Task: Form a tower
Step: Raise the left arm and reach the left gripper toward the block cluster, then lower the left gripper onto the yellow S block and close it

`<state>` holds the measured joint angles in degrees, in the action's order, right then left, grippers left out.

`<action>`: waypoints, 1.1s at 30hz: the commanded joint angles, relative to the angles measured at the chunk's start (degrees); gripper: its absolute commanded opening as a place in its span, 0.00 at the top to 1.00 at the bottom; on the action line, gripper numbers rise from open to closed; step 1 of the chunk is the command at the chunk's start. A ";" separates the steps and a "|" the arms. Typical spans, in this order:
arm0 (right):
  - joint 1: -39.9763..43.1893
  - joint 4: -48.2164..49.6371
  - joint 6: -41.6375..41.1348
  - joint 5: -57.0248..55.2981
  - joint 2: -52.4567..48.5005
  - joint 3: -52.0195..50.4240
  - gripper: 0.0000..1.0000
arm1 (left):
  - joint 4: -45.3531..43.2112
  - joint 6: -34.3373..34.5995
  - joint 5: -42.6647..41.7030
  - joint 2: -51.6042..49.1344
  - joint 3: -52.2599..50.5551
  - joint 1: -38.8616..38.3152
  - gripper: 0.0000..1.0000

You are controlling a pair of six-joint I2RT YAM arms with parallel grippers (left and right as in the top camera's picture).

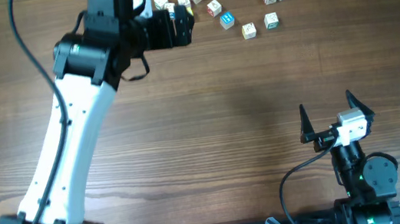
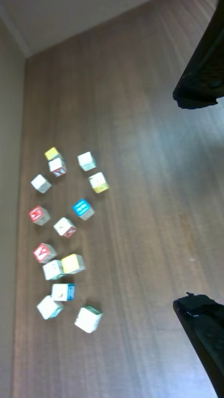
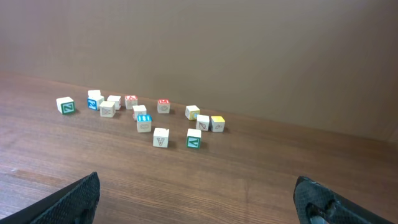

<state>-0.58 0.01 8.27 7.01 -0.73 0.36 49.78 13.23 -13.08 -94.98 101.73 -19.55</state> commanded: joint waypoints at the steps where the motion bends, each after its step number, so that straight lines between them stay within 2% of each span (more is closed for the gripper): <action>1: 0.28 0.31 0.66 -0.57 0.31 -0.04 0.00 | -2.10 1.73 2.38 -5.18 5.68 -0.22 0.00; 10: 0.28 0.31 0.66 -0.57 0.31 -0.04 0.00 | -7.30 2.69 4.42 -15.85 13.66 -0.50 0.00; 24: 0.28 0.31 0.68 -0.57 0.31 -0.04 0.00 | -24.39 4.42 6.12 -30.60 14.25 -3.10 0.00; 29: 0.28 0.31 0.68 -0.57 0.31 -0.04 0.00 | -24.72 5.73 6.60 -36.46 14.25 -3.10 0.00; 33: 0.28 0.31 0.66 -0.57 0.31 -0.04 0.00 | -25.16 5.70 10.69 -40.30 14.25 -2.97 0.00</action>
<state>-0.58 0.01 8.25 7.01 -0.73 0.36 25.21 18.22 -6.17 -132.46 114.72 -22.76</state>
